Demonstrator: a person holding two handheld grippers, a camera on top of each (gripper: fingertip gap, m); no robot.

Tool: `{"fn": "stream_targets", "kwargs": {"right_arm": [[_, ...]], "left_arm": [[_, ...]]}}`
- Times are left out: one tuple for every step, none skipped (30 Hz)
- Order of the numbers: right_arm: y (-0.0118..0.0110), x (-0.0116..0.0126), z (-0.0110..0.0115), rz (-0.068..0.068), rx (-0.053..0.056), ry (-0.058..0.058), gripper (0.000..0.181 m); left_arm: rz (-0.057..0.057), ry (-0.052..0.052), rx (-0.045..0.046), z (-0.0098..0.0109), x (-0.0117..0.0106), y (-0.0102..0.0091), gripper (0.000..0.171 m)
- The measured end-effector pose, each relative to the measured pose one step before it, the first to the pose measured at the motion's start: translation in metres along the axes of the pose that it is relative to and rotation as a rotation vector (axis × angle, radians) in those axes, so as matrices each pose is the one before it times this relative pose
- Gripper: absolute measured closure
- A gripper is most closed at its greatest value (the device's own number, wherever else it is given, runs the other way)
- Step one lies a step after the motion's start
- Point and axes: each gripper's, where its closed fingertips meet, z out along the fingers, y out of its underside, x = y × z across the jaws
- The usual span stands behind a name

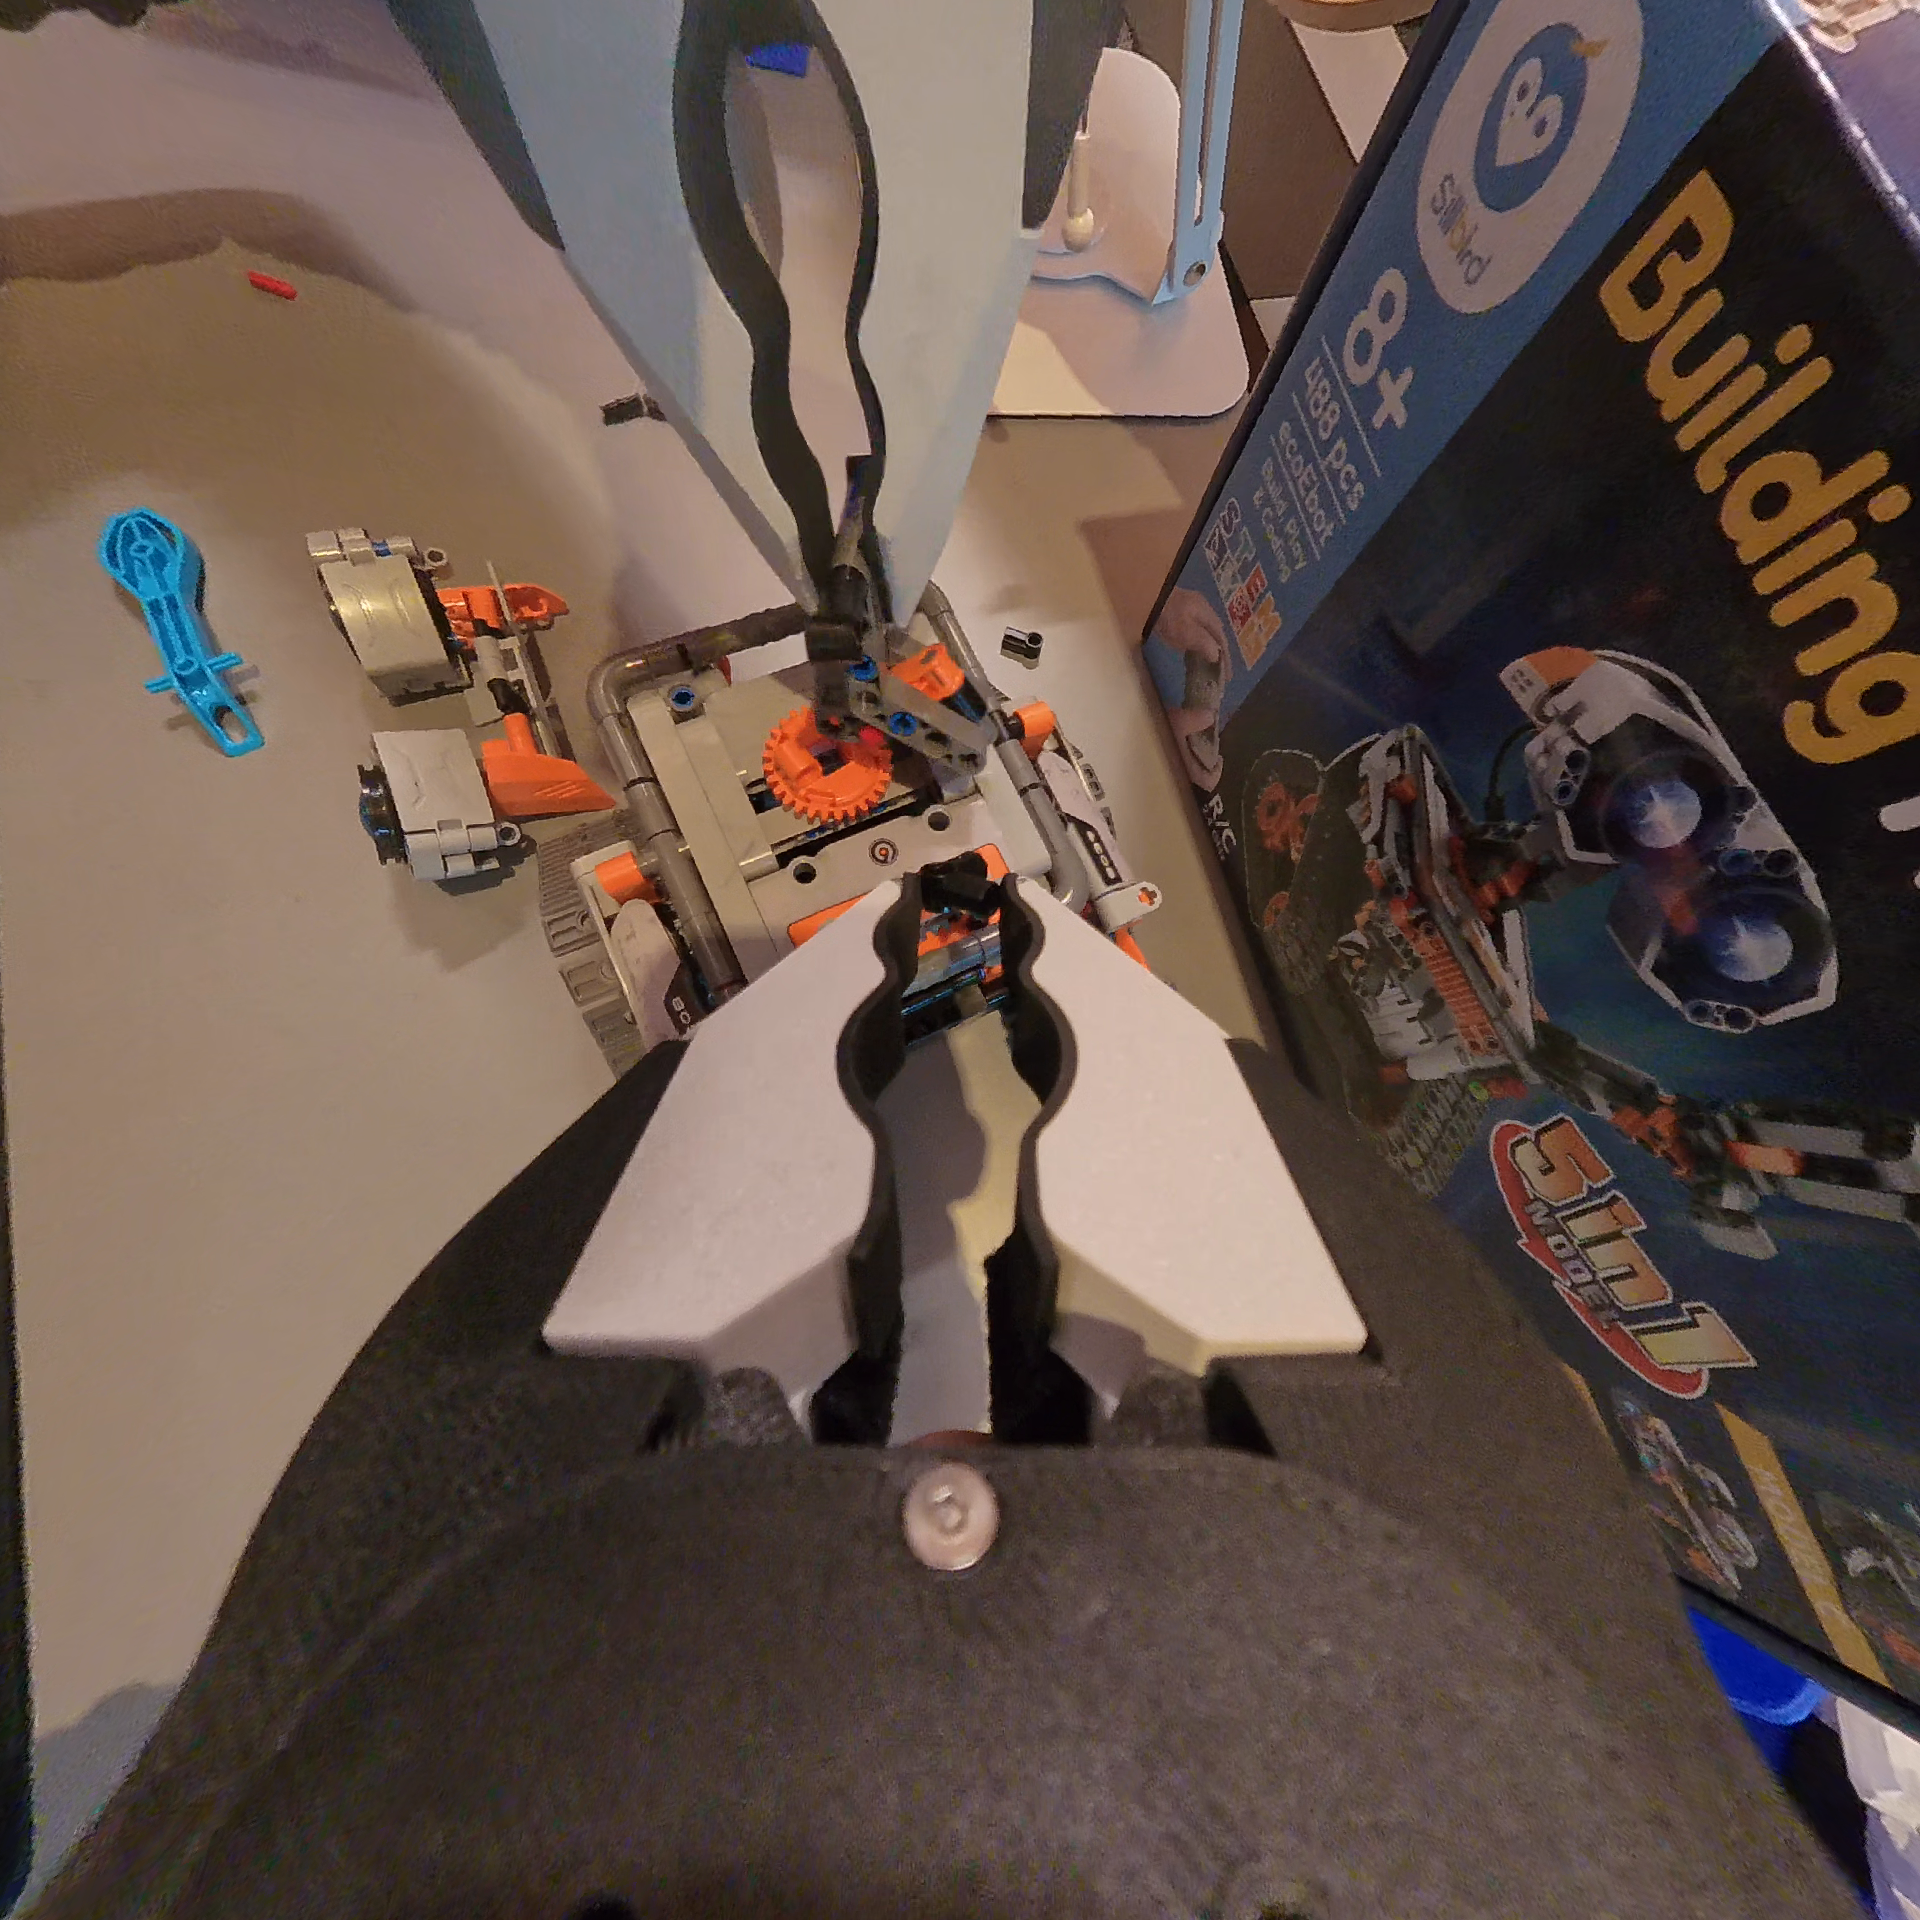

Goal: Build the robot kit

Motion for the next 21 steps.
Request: {"fn": "stream_targets", "kwargs": {"right_arm": [[0.00019,0.00003,-0.00005,-0.0013,-0.0026,0.0011,0.168],[0.00015,0.00033,-0.00034,-0.0003,-0.0014,0.002,0.168],[-0.00006,-0.00002,-0.00037,0.0004,-0.0001,0.0003,0.168],[-0.00015,-0.00011,-0.00028,0.0001,-0.0002,-0.0005,0.168],[-0.00005,0.00006,-0.00033,0.0,-0.0009,0.0006,0.168],[-0.00001,-0.00003,-0.00031,0.0001,-0.002,0.0011,0.168],[-0.00015,-0.00047,-0.00041,-0.0015,-0.0017,0.0,0.168],[-0.00025,-0.00086,-0.00034,-0.0025,-0.0019,-0.0013,0.168],[-0.00005,-0.00081,-0.00044,-0.0035,-0.0042,0.0006,0.168],[0.00038,-0.00091,-0.00054,-0.0046,-0.0082,0.0019,0.168],[0.00011,-0.0016,-0.00073,-0.0089,-0.0078,-0.0004,0.168],[-0.00063,-0.00189,-0.00112,-0.0109,-0.0038,0.0004,0.168],[-0.00099,-0.00117,-0.00142,-0.0079,-0.0036,0.0034,0.168],[-0.00071,-0.00048,-0.00175,-0.0075,-0.0051,0.0078,0.168],[-0.00085,-0.00051,-0.0019,-0.0076,-0.0037,0.0078,0.168],[-0.00128,-0.0007,-0.00227,-0.0062,-0.0004,0.0064,0.168],[-0.0016,-0.00036,-0.00243,-0.0051,0.0013,0.0069,0.168],[-0.00164,-0.00039,-0.00247,-0.0056,0.0018,0.0068,0.168],[-0.00178,-0.00064,-0.00245,-0.0061,0.0025,0.0055,0.168],[-0.00148,-0.00062,-0.00222,-0.0061,0.0012,0.005,0.168],[-0.00108,-0.00039,-0.00203,-0.0059,-0.0013,0.0066,0.168]], "left_arm": [[-0.0231,0.0002,-0.01394,0.00006,0.00026,0.00094,0.166],[-0.0118,-0.0025,-0.01894,0.00042,0.0003,0.00162,0.166],[-0.0116,0.0038,-0.01044,0.00051,0.00163,0.00003,0.165],[-0.0204,-0.0055,-0.00396,0.00021,0.00009,-0.0013,0.166],[-0.0207,-0.0075,-0.01324,0.00037,-0.00026,0.00015,0.166],[-0.0144,-0.009,-0.01206,0.0002,-0.00035,-0.00027,0.166],[-0.0193,-0.0088,-0.00683,0.00028,-0.00028,-0.00127,0.166],[-0.0219,-0.0076,-0.01051,0.00032,-0.00031,-0.00047,0.166],[-0.0149,-0.0081,-0.00888,0.00011,-0.00011,-0.00024,0.166],[-0.0165,-0.0117,-0.00498,0.00052,-0.00038,-0.00065,0.166],[-0.0136,-0.0165,-0.01006,0.00085,-0.00057,0.00043,0.166],[-0.0081,-0.016,-0.00535,0.00024,0.00019,-0.00043,0.166],[-0.0073,-0.0182,-0.00704,0.00003,0.00033,-0.00005,0.166],[-0.0013,-0.022,-0.01257,-0.00025,0.00025,0.00085,0.166],[0.0071,-0.0256,-0.01186,-0.00031,0.00041,0.00072,0.166],[0.0091,-0.027,-0.00917,-0.00019,0.0005,0.00002,0.166],[-0.0042,-0.0239,-0.00848,-0.00002,0.0004,-0.00036,0.165],[0.0016,-0.0238,-0.00728,0.00003,0.00052,-0.00058,0.166],[0.0037,-0.0247,-0.00533,-0.00019,0.00038,-0.00096,0.166],[-0.0032,-0.0235,-0.00715,-0.00031,0.00045,-0.00065,0.165],[-0.0018,-0.0252,-0.01216,0.00001,0.00043,0.00003,0.165]]}}
